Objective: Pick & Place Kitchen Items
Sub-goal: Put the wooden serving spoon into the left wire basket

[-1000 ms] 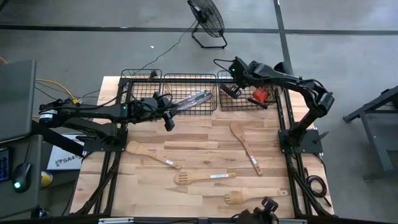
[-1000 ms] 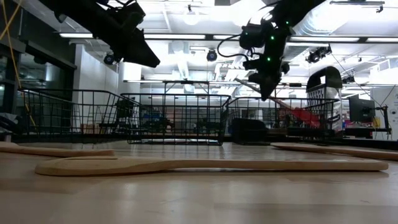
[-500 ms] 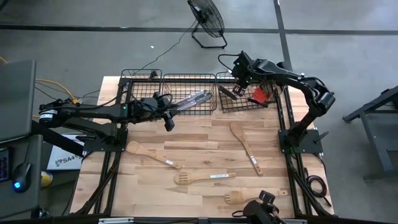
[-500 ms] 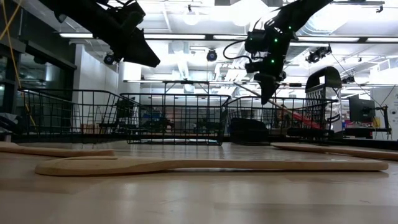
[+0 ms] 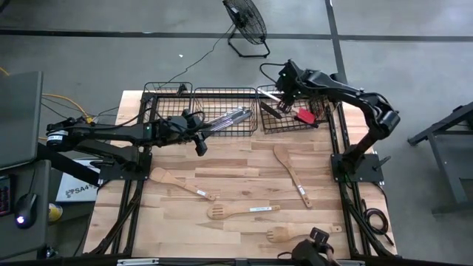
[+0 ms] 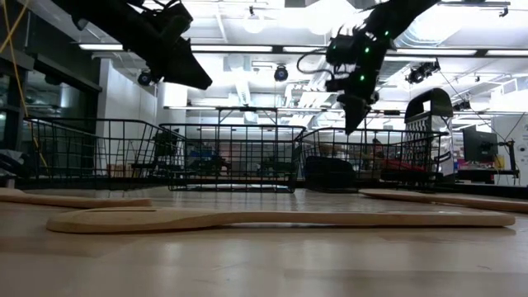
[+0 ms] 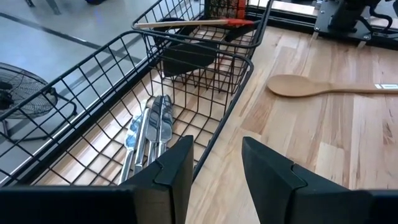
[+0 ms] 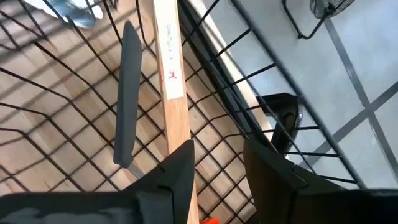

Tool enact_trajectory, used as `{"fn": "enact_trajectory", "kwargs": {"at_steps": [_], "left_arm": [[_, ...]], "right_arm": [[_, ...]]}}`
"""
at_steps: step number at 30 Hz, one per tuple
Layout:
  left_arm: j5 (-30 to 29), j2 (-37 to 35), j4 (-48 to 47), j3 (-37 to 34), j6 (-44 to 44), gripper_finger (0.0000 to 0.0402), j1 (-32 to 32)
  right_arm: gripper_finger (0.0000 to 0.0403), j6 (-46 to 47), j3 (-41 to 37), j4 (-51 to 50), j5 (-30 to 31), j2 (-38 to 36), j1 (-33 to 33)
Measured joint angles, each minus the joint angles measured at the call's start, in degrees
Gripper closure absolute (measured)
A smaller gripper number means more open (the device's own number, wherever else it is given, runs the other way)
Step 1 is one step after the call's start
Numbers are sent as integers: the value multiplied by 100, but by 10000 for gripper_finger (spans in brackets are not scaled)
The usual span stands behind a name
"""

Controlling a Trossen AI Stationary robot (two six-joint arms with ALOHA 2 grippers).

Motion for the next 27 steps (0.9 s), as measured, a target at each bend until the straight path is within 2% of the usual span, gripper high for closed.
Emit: {"fn": "enact_trajectory", "kwargs": {"at_steps": [4,7,11,16,21,27], "left_arm": [[-2,-46,-119,3,0,268,-2],[-4,-46,-240,7,1,268,0],[-4,-46,-411,7,36,268,-1],[-4,-46,-439,7,117,268,0],[-4,-46,-413,7,149,268,0],[-4,-46,-406,7,162,268,-1]], "right_arm": [[264,160,1,-137,-92,-422,4],[263,441,1,-366,-472,-846,7],[268,1155,1,-889,-1036,-1381,36],[269,2097,1,-1489,-1280,-1895,176],[269,2849,1,-1866,-1549,-2086,483],[269,3593,-89,-2363,-1499,-2097,1142]]}}
